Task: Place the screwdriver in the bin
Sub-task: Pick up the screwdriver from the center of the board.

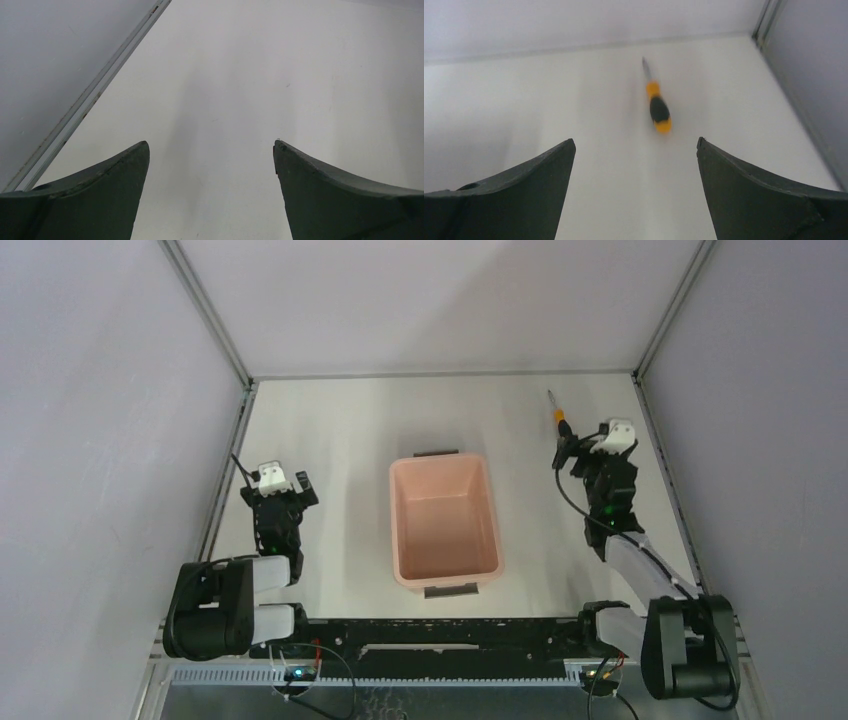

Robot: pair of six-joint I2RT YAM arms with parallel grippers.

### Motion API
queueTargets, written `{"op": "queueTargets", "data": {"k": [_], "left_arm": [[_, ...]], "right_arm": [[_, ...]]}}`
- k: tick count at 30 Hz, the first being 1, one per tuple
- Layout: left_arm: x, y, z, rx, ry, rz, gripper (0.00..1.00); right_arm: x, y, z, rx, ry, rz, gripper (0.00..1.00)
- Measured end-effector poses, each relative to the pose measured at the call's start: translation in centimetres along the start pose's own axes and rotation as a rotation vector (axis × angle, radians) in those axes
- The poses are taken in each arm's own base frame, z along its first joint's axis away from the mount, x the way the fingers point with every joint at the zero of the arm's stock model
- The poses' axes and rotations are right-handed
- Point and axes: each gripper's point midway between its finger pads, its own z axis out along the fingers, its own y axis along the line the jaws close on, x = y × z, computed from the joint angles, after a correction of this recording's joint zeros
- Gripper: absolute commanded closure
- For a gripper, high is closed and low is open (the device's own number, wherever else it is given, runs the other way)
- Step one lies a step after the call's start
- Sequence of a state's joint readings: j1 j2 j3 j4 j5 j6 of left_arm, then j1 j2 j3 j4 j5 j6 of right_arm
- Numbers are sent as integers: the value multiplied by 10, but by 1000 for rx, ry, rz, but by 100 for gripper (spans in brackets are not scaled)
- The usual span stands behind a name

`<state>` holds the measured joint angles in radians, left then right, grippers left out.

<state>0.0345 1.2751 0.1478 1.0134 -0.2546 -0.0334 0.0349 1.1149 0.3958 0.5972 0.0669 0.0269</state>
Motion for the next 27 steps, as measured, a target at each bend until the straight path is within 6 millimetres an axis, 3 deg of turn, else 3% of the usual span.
{"op": "queueTargets", "data": {"k": [7, 11, 13, 16, 21, 23, 27], "left_arm": [[0, 0, 0, 0, 0, 0, 2], [0, 0, 0, 0, 0, 0, 2], [0, 0, 0, 0, 0, 0, 2], [0, 0, 0, 0, 0, 0, 2], [0, 0, 0, 0, 0, 0, 2], [0, 0, 0, 0, 0, 0, 2], [0, 0, 0, 0, -1, 0, 2]], "right_arm": [[-116, 9, 12, -1, -79, -2, 1], [-161, 14, 35, 5, -34, -14, 2], [-171, 15, 51, 9, 9, -24, 3], [-172, 16, 80, 14, 112, -34, 5], [-150, 17, 130, -2, 300, -33, 8], [-131, 18, 147, -11, 376, -26, 9], [-70, 9, 173, -2, 567, -13, 12]]}}
